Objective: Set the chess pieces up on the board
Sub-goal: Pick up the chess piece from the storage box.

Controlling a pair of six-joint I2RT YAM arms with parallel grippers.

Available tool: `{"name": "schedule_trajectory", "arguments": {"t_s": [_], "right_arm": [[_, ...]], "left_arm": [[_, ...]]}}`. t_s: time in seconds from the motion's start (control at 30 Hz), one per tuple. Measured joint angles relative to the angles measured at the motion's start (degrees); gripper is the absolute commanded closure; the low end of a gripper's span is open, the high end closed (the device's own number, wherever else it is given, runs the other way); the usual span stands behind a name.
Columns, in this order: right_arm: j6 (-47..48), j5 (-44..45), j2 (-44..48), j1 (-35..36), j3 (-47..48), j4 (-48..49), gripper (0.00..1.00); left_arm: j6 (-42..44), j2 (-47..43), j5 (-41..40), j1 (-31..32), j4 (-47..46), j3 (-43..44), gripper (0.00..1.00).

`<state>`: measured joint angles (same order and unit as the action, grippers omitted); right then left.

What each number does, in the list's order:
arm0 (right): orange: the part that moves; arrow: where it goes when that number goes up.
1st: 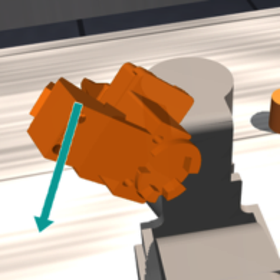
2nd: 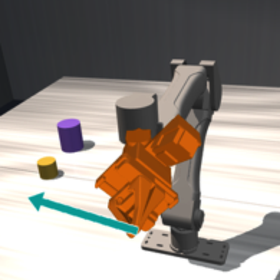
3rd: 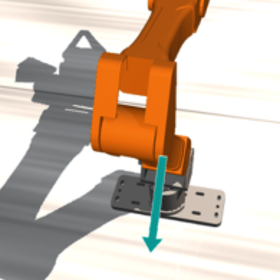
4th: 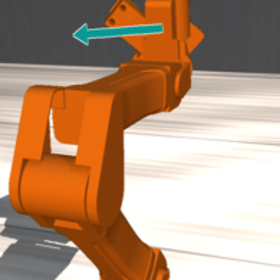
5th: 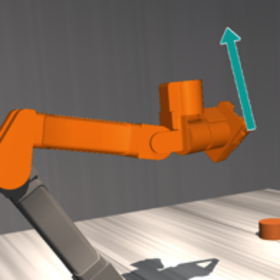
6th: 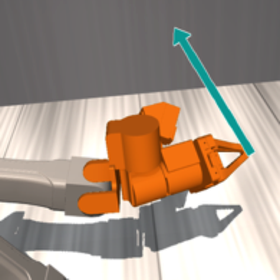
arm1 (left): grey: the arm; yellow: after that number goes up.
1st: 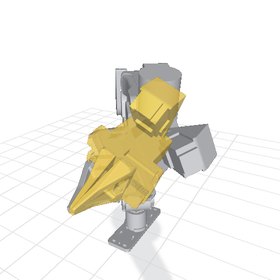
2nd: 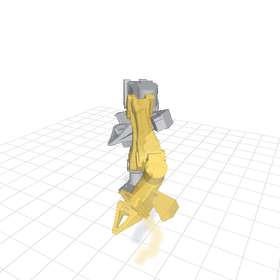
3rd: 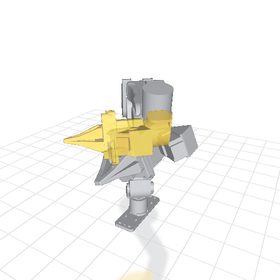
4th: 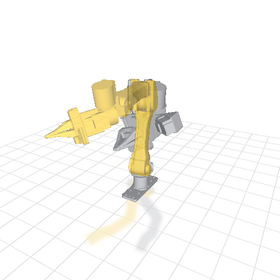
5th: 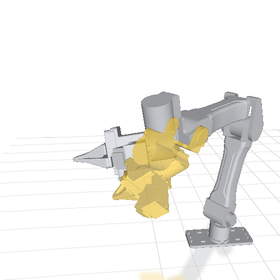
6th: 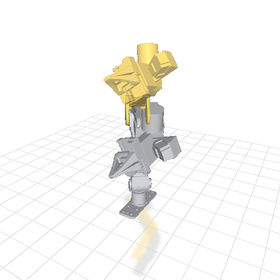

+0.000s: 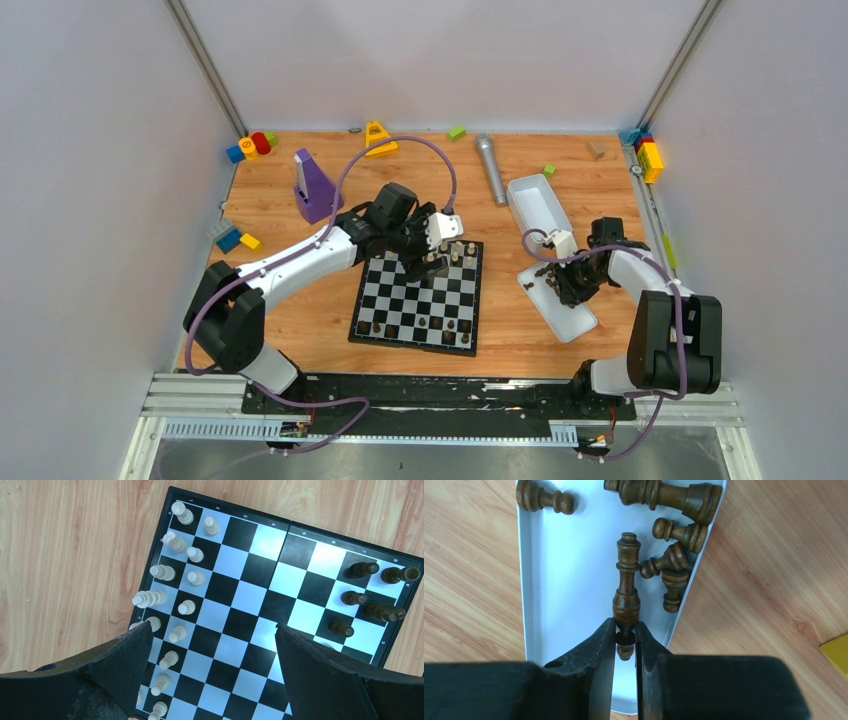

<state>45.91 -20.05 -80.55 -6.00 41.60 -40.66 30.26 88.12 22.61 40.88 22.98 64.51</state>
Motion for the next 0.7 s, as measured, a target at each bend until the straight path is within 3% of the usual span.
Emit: {"name": "schedule_trajectory", "arguments": {"t_s": [0.27,0.53,0.7], "right_arm": [[-0.42,-5.35,3.41,0.39,2.34,-6.16,0.98],[-2.47,-16.76,6.95,7.41,9.38,-11.98,0.99],[-5.49,-24.7,6.75,11.63,15.76,-13.51,0.99]], "left_arm": [[-3.39,0.17,4.46,-2.12,0.81,1.18,0.0],[-9.73,3.02,16.81,-3.89,2.51,10.38,0.01],[-16.55,7.82,25.09,-3.85,2.49,17.09,0.08]]}}
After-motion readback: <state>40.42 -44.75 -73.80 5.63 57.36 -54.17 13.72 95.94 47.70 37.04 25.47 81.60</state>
